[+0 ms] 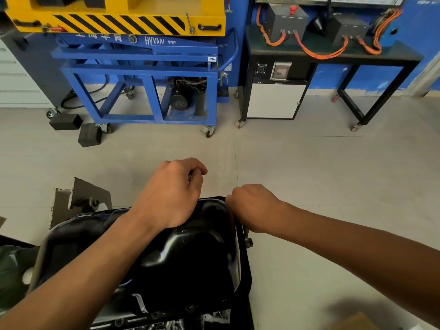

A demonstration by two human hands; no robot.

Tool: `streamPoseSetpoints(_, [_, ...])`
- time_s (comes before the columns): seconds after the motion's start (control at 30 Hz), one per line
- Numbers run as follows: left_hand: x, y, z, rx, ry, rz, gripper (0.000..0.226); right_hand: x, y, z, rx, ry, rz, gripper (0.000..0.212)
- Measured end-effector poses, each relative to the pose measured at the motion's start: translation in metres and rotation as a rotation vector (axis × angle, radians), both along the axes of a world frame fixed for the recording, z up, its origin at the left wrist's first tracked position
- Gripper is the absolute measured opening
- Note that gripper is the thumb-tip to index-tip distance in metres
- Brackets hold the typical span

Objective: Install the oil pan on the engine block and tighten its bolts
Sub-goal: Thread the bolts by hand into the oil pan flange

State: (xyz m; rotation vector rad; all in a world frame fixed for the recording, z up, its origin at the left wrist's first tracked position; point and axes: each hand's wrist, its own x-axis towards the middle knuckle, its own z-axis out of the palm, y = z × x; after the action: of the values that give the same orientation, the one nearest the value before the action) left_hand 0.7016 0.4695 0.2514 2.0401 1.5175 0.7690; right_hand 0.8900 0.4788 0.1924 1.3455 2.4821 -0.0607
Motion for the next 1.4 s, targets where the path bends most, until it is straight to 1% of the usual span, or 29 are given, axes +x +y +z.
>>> streamPoseSetpoints(0.13, [0.000,0.000,-0.001,-0.009,0.001,0.001,0.026,0.001,0.001,-0.004,0.015,0.005,0.008,0.038])
streamPoseSetpoints(0.27, [0.000,0.001,-0.001,-0.017,0.006,0.011,0.026,0.004,0.001,-0.005,0.021,0.009,0.026,0.042])
streamPoseSetpoints(0.37, [0.000,0.000,-0.001,-0.021,0.003,0.011,0.026,0.010,0.003,-0.006,0.028,0.062,-0.048,0.031])
streamPoseSetpoints(0.4, [0.000,0.000,-0.001,-0.019,0.005,0.013,0.026,0.011,0.003,-0.006,0.045,0.081,-0.057,0.032])
streamPoseSetpoints(0.5, [0.001,0.001,-0.001,-0.020,0.011,0.018,0.026,0.013,0.003,-0.005,0.059,0.100,-0.020,0.026])
streamPoseSetpoints(0.63, [0.002,0.000,0.000,-0.010,0.012,0.016,0.026,0.009,0.002,-0.007,0.026,-0.002,0.022,0.006])
streamPoseSetpoints(0.7, [0.002,0.000,0.001,-0.007,0.014,0.011,0.026,0.009,0.003,-0.008,0.035,-0.043,0.029,0.007])
streamPoseSetpoints(0.8, [0.001,0.000,0.002,-0.010,0.018,0.006,0.027,0.009,0.005,-0.007,0.085,-0.052,0.056,0.034])
streamPoseSetpoints(0.87, [0.001,0.000,0.001,-0.006,0.016,0.008,0.027,0.010,0.007,-0.006,0.113,-0.014,0.037,0.044])
streamPoseSetpoints(0.9, [0.001,-0.001,0.001,-0.005,0.015,0.007,0.026,0.012,0.009,-0.007,0.116,0.007,0.019,0.044])
streamPoseSetpoints(0.97, [0.001,-0.001,0.002,-0.006,0.015,0.007,0.026,0.014,0.009,-0.009,0.095,0.031,0.031,0.032])
streamPoseSetpoints(1.03, [0.001,0.000,0.002,-0.012,0.014,0.010,0.026,0.012,0.008,-0.009,0.070,-0.017,0.090,0.011])
streamPoseSetpoints(1.07, [0.001,0.000,0.001,-0.014,0.011,0.010,0.026,0.010,0.007,-0.008,0.066,-0.049,0.106,0.005])
streamPoseSetpoints(1.13, [0.001,0.001,0.001,-0.016,0.006,0.010,0.027,0.007,0.006,-0.006,0.100,-0.085,0.112,0.022])
streamPoseSetpoints(1.17, [0.002,0.001,0.001,-0.016,0.005,0.010,0.027,0.008,0.008,-0.006,0.103,-0.080,0.102,0.027])
streamPoseSetpoints(1.2, [0.002,0.000,0.001,-0.016,0.004,0.009,0.027,0.009,0.008,-0.006,0.097,-0.056,0.087,0.028])
streamPoseSetpoints(1.3, [0.001,0.001,0.001,-0.019,0.004,0.016,0.027,0.012,0.009,-0.007,0.065,0.006,0.082,0.023])
streamPoseSetpoints(1.37, [0.001,0.000,0.000,-0.019,0.005,0.018,0.027,0.012,0.009,-0.009,0.056,-0.035,0.118,0.009])
streamPoseSetpoints(1.4, [0.001,0.000,0.001,-0.019,0.003,0.016,0.027,0.010,0.008,-0.008,0.067,-0.069,0.131,0.008])
